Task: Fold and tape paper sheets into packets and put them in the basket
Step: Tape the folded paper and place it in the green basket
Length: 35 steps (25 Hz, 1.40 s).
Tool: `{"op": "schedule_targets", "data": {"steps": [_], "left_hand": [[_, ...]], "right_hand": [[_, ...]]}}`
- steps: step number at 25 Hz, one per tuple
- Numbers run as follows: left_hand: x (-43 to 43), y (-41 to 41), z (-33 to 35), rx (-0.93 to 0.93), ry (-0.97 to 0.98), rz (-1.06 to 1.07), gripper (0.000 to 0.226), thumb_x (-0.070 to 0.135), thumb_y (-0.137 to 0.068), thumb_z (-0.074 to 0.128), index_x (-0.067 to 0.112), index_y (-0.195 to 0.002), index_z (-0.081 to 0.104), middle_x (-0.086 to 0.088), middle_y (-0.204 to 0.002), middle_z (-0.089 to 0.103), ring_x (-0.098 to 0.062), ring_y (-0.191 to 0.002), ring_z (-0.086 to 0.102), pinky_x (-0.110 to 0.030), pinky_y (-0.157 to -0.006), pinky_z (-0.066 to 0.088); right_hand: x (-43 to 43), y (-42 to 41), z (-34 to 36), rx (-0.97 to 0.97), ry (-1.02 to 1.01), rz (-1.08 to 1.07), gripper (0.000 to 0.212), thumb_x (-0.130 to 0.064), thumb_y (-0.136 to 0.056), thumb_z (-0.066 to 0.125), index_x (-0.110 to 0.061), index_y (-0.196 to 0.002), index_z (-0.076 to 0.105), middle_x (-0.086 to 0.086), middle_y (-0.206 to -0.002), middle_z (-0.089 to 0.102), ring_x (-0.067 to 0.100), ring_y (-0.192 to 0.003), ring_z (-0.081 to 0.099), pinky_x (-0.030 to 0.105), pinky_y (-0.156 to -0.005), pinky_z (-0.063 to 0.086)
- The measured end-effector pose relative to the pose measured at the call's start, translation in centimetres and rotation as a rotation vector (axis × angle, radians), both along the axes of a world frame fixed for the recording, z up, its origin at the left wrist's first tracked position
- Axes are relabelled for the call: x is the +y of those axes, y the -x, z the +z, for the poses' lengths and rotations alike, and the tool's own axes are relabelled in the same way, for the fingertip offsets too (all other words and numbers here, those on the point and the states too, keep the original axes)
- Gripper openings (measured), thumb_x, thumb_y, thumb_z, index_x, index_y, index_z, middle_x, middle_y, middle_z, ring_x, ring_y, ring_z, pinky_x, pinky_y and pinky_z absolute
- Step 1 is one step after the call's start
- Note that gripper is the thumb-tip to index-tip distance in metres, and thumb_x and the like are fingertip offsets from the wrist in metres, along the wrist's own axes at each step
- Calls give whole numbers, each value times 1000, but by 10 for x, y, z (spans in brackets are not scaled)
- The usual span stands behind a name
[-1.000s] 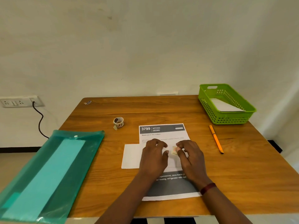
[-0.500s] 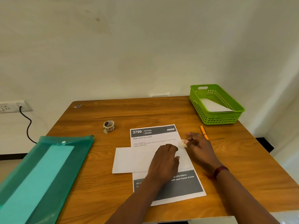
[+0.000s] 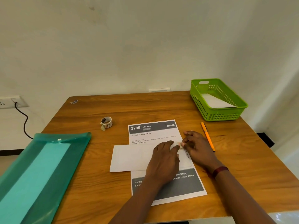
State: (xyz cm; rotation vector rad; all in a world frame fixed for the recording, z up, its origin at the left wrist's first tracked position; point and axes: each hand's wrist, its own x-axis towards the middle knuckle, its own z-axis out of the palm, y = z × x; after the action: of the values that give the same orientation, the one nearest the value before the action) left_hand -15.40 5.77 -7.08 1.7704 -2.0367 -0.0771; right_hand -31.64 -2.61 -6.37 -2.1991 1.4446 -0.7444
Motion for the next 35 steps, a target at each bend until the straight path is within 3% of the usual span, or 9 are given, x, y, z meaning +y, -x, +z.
{"op": "schedule_targets", "data": {"steps": [5, 10, 13, 16, 25, 30, 32, 35], "left_hand": [[-1, 0, -5, -86, 36, -17, 41, 36, -97, 43, 21, -131, 59, -3, -139, 56, -24, -127, 51, -40, -107, 39], [0, 0, -1, -87, 42, -67, 42, 32, -97, 41, 17, -133, 58, -1, -140, 55, -23, -128, 50, -44, -111, 34], [-1, 0, 1, -107, 42, -72, 41, 29, -97, 39, 18, -133, 56, -1, -140, 56, -23, -129, 49, -44, -111, 33], [-1, 0, 1, -98, 46, -60, 40, 29, -97, 38, 19, -131, 56, 0, -140, 55, -22, -129, 49, -43, -110, 33], [0, 2, 1, -45, 66, -49, 42, 34, -97, 32, 21, -125, 61, 2, -139, 57, -22, -127, 51, -42, -108, 37], [0, 1, 2, -18, 75, -67, 37, 30, -97, 44, 18, -128, 60, -1, -136, 59, -22, -125, 53, -43, -109, 38], [3, 1, 2, 55, 116, -40, 33, 27, -96, 54, 16, -126, 62, -3, -131, 63, -22, -120, 58, -39, -106, 42], [9, -3, 9, 349, 118, 43, 28, 16, -95, 58, 16, -123, 63, -1, -128, 64, -16, -118, 59, -19, -102, 37]], "right_hand": [[4, -1, -2, 75, 58, -11, 15, -27, -91, 65, -18, -101, 69, 5, -130, 59, 20, -122, 51, 26, -97, 38], [6, -3, 1, 64, 75, -27, 30, -26, -88, 67, -22, -117, 59, 3, -129, 57, 21, -116, 54, 31, -94, 46], [8, -2, -1, 110, 116, -6, 18, -21, -91, 63, -23, -108, 67, 5, -136, 54, 22, -125, 49, 27, -98, 38], [12, -2, -5, 155, 137, -5, 21, -23, -92, 62, -20, -110, 72, 7, -138, 55, 23, -127, 49, 28, -101, 36], [14, 0, -7, 195, 312, 84, 13, -6, -81, 73, -7, -93, 77, 12, -113, 71, 29, -110, 63, 30, -97, 40], [17, -2, -8, 182, 322, 50, 13, -7, -84, 70, -8, -96, 75, 12, -114, 70, 28, -107, 64, 29, -94, 41], [20, -1, -5, 99, 327, -4, 11, -3, -83, 70, -7, -93, 73, 12, -106, 72, 26, -96, 67, 24, -87, 45], [24, 0, -1, -2, 346, -35, 8, -1, -83, 69, -9, -87, 68, 8, -88, 71, 21, -79, 65, 14, -69, 45]]}}
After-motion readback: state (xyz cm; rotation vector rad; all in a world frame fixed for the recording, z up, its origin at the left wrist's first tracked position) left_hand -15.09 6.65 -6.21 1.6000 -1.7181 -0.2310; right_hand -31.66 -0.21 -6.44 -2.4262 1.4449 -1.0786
